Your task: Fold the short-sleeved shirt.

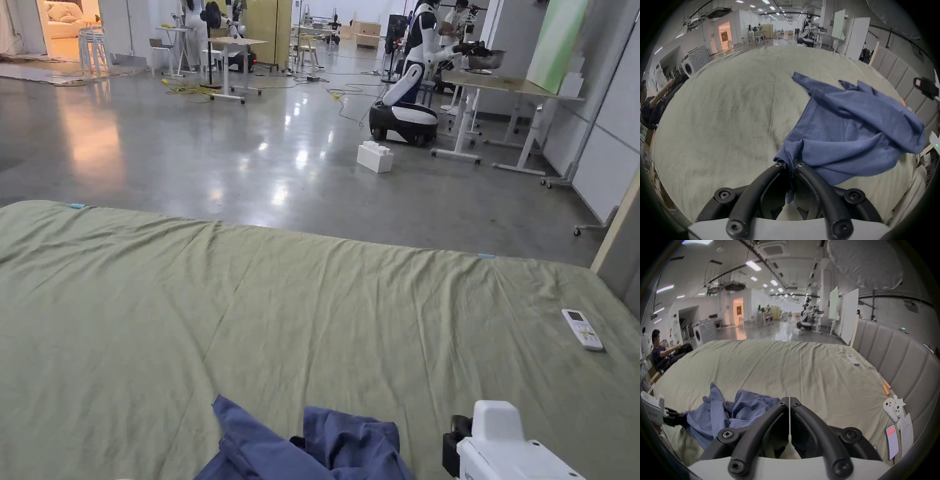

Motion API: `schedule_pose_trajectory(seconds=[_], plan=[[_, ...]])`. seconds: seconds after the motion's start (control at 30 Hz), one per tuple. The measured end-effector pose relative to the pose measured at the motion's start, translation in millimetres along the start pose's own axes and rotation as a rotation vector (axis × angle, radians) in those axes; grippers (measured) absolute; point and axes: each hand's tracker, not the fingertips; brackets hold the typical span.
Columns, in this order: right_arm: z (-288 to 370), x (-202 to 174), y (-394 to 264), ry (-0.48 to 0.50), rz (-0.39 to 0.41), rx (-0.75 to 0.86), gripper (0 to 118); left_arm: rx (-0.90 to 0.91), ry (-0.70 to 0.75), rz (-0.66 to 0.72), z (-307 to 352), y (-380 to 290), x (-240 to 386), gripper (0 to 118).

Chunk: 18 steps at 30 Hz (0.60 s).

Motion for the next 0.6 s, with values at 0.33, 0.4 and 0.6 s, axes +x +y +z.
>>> schedule_pose_trajectory(seconds=[0.33, 0.4, 0.6], plan=[[-140.8, -17.6, 13.0, 0.136, 0.032, -0.373, 67, 0.017, -0.024, 0.030, 11.8, 2.9, 1.0, 8], [-161.3, -23.4, 6.2, 0.131, 0.011, -0.421, 67, 0.014, -0.027, 0.047, 9.2, 3.4, 0.0, 8], [-200.6, -37.8, -15.8, 0.184, -0.012, -0.527, 64, -0.004, -0.027, 0.066, -9.4, 1.9, -11.1, 8]])
